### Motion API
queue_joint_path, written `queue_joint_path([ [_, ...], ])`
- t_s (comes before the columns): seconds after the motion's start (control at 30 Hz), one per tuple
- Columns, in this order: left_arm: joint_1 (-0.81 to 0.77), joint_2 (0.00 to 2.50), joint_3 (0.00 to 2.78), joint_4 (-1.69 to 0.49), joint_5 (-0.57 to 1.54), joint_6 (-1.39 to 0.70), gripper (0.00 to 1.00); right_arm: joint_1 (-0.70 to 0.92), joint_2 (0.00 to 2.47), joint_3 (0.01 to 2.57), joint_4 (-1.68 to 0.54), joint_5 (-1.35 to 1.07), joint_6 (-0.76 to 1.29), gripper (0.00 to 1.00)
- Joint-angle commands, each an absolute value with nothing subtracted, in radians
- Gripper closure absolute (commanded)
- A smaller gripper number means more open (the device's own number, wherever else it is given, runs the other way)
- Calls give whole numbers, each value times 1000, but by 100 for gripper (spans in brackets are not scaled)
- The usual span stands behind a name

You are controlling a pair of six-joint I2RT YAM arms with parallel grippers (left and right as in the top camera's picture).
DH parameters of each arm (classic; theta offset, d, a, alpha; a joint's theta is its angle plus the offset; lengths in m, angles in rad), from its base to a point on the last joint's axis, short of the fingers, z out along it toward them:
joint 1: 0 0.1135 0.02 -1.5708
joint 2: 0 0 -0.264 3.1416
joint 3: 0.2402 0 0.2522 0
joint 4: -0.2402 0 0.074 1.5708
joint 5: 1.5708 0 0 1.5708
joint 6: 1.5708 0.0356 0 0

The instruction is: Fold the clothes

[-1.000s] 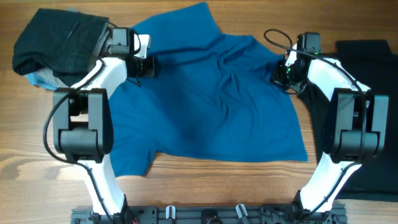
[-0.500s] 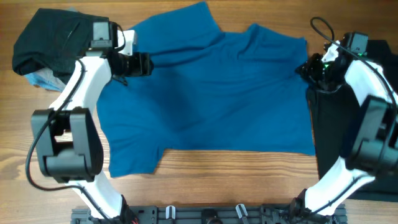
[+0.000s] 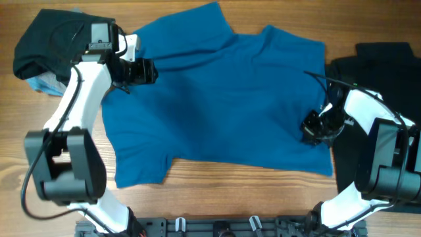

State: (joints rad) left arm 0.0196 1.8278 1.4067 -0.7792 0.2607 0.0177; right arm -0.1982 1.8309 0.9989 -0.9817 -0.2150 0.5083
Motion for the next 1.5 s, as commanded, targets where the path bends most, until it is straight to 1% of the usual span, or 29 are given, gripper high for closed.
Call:
queue_joint_path([
  [0.0, 54, 1763, 1415, -873, 184, 22, 14, -212, 1808, 949, -1005, 16, 576, 96],
  [0.07, 85, 1763, 1415, -940, 162, 22, 12, -212, 1717, 965, -1007, 8, 550, 95],
  [0.13, 100, 1763, 1415, -900, 131, 22, 11, -212, 1662, 986, -982, -54, 442, 83],
  [0.17, 112, 1765, 1412, -836, 87, 22, 26, -212, 1615, 998, -954, -143, 352, 79],
  [0.2, 123, 1772, 1411, -774, 105, 21, 45, -211, 1584, 998, -921, -236, 285, 77],
  [0.27, 128, 1811, 1411, -690, 203, 22, 71, -211, 1548, 998, -872, -408, 212, 79],
  [0.3, 128, 1835, 1411, -672, 254, 22, 77, -210, 1546, 998, -853, -469, 209, 84],
  [0.33, 126, 1876, 1411, -668, 321, 22, 81, -206, 1547, 992, -831, -498, 209, 90],
  [0.37, 126, 1919, 1411, -680, 373, 22, 82, -194, 1549, 985, -822, -489, 211, 91],
  [0.43, 126, 1964, 1411, -706, 389, 22, 82, -176, 1560, 970, -813, -487, 213, 91],
  [0.5, 123, 1975, 1411, -730, 421, 22, 80, -111, 1602, 924, -760, -486, 213, 90],
  [0.6, 100, 1975, 1411, -755, 430, 22, 80, -69, 1679, 880, -697, -390, 331, 91],
  [0.63, 92, 1975, 1411, -756, 426, 22, 77, -70, 1731, 873, -690, -345, 350, 92],
  [0.67, 91, 1975, 1411, -756, 426, 22, 67, -78, 1792, 873, -698, -260, 391, 96],
  [0.7, 94, 1973, 1412, -756, 426, 22, 59, -91, 1816, 873, -709, -206, 443, 96],
  [0.73, 99, 1971, 1412, -756, 426, 22, 53, -125, 1841, 873, -728, -122, 519, 96],
  [0.77, 104, 1969, 1412, -756, 426, 22, 48, -191, 1853, 873, -753, -15, 617, 96],
  [0.8, 117, 1963, 1412, -756, 419, 22, 39, -268, 1851, 876, -765, 27, 648, 96],
  [0.83, 124, 1961, 1412, -754, 402, 22, 33, -342, 1849, 881, -772, 27, 646, 96],
  [0.93, 133, 1966, 1412, -736, 351, 36, 23, -446, 1848, 884, -771, 27, 628, 96],
  [0.97, 130, 1969, 1412, -733, 351, 50, 22, -452, 1848, 885, -770, 22, 626, 96],
  [1.0, 124, 1977, 1408, -720, 352, 52, 20, -452, 1847, 886, -757, -6, 574, 96],
  [1.07, 105, 1998, 1404, -702, 355, 52, 21, -446, 1848, 886, -751, -26, 538, 96],
  [1.23, 56, 2119, 1404, -686, 364, 52, 40, -446, 1848, 886, -746, -60, 496, 95],
  [1.27, 46, 2131, 1404, -680, 390, 52, 57, -445, 1848, 886, -744, -60, 497, 95],
  [1.3, 36, 2132, 1405, -675, 406, 52, 81, -446, 1847, 886, -744, -60, 496, 95],
  [1.33, 26, 2123, 1410, -677, 411, 52, 96, -446, 1847, 886, -744, -60, 496, 95],
  [1.4, 15, 2077, 1448, -731, 332, 39, 96, -446, 1847, 886, -744, -60, 495, 95],
  [1.47, 13, 2014, 1509, -806, 170, -20, 96, -446, 1848, 886, -744, -60, 496, 95],
])
